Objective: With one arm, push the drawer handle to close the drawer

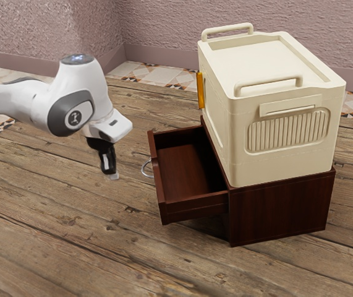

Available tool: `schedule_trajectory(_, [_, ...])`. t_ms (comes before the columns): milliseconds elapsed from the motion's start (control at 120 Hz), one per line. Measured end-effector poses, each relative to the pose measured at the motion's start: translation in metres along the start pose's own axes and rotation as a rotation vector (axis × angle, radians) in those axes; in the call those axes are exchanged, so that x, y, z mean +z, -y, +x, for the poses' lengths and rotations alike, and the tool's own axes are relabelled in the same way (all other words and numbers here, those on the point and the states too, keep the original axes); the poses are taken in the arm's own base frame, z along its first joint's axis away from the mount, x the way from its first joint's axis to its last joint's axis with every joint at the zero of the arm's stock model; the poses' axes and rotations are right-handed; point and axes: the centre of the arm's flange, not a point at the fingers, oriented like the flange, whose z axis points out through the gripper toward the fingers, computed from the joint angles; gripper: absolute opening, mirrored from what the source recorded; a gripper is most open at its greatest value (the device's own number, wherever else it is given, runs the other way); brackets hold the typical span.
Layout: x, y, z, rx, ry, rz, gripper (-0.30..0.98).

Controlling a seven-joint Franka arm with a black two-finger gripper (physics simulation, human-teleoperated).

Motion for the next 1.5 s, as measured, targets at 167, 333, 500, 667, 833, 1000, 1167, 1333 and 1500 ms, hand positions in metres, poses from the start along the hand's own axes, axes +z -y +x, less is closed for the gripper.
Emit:
schedule_trajectory(167, [0.013, 0.009, 0.014, 0.048, -0.052, 0.048, -0.09])
schedule_trajectory(333, [0.023, 0.019, 0.025, 0.077, -0.088, 0.080, -0.10])
schedule_trajectory(500, [0.035, 0.024, 0.035, 0.097, -0.120, 0.097, -0.10])
schedule_trajectory(667, [0.041, 0.021, 0.053, 0.126, -0.157, 0.115, -0.10])
schedule_trajectory(833, [0.044, 0.014, 0.069, 0.160, -0.189, 0.133, -0.10])
schedule_trajectory(1000, [0.044, 0.015, 0.084, 0.180, -0.219, 0.149, -0.09])
schedule_trajectory(1167, [0.044, 0.011, 0.096, 0.198, -0.243, 0.157, -0.10])
schedule_trajectory(1333, [0.042, 0.008, 0.113, 0.217, -0.269, 0.162, -0.10])
schedule_trajectory(1500, [0.045, 0.002, 0.129, 0.234, -0.294, 0.161, -0.10])
